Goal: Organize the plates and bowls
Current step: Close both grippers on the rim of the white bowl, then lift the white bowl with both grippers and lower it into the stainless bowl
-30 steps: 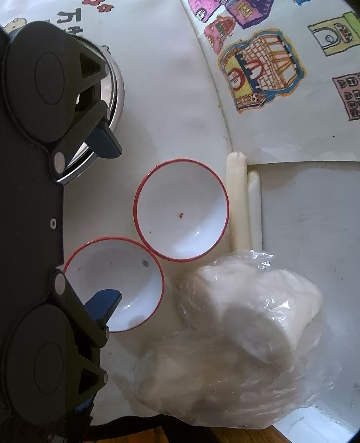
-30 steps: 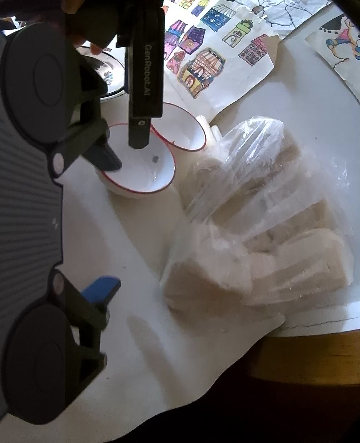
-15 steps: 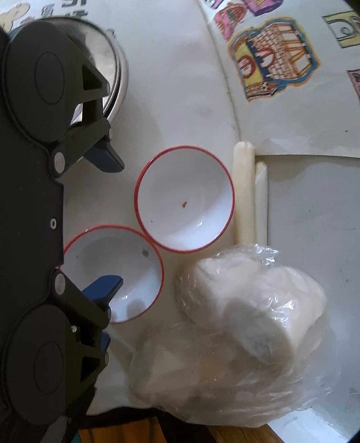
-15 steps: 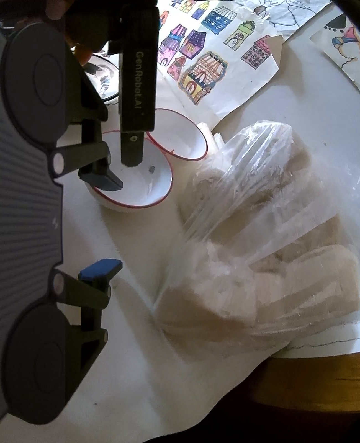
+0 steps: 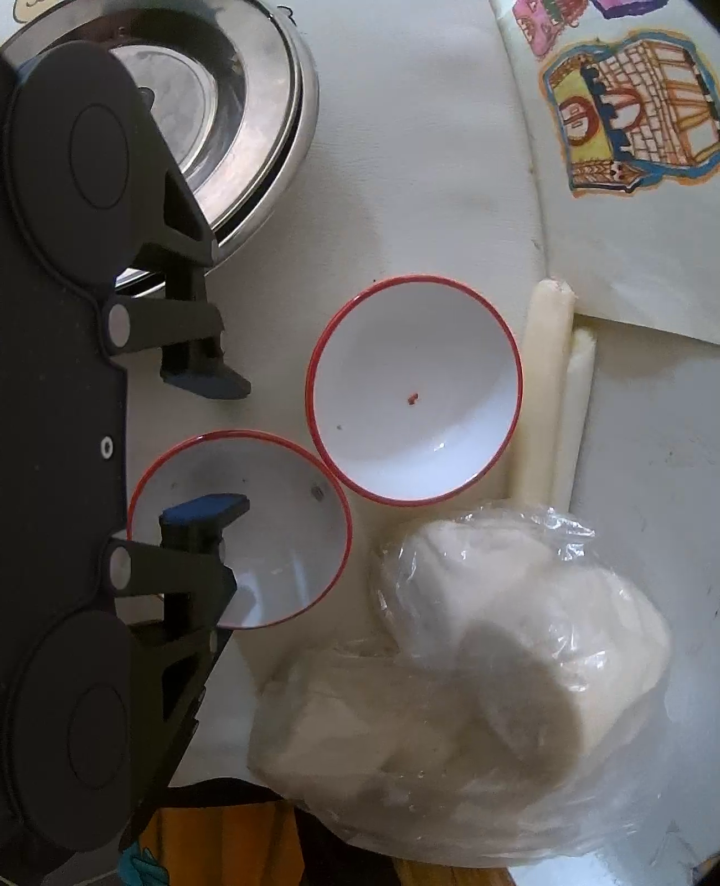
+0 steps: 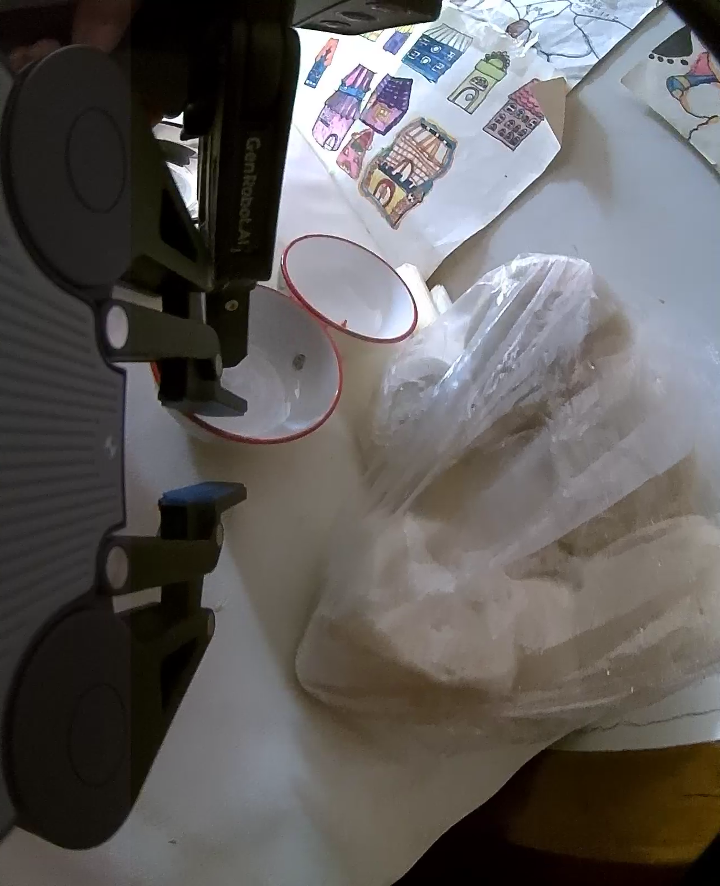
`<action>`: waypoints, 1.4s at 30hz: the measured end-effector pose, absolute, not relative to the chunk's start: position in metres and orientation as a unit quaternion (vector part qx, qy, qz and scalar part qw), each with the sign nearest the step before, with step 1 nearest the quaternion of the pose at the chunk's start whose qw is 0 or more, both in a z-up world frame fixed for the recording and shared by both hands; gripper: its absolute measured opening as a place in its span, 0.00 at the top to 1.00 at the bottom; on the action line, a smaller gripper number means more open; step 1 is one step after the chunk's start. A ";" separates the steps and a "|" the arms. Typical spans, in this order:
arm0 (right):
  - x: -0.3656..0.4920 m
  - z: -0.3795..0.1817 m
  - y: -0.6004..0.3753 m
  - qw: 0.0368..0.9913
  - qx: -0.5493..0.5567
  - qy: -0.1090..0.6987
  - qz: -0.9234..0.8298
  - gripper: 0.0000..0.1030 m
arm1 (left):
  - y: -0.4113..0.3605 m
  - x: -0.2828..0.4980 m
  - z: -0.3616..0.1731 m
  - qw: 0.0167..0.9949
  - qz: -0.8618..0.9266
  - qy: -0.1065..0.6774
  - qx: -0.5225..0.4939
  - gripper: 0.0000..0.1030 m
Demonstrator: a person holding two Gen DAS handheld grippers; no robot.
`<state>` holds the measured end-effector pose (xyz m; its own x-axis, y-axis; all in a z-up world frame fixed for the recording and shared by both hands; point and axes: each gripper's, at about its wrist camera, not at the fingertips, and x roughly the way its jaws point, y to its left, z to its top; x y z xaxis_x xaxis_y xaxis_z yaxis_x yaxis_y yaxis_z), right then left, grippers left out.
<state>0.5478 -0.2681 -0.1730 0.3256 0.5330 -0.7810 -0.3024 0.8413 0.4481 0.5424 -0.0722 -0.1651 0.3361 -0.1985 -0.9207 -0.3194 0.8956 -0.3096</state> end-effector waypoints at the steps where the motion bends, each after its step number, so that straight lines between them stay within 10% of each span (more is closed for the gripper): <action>1: 0.548 -0.173 -0.267 0.806 0.110 0.521 0.259 0.76 | -0.072 0.543 -0.166 0.785 0.037 0.575 -0.229 0.76; 42: 0.452 -0.111 -0.294 0.831 0.091 0.483 0.260 0.85 | -0.088 0.443 -0.107 0.822 -0.033 0.528 -0.210 0.87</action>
<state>0.4516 -0.2936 -0.1110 0.3991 0.5203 -0.7550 -0.3442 0.8482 0.4025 0.4431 -0.0883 -0.1068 0.4399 -0.2766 -0.8544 -0.1672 0.9095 -0.3805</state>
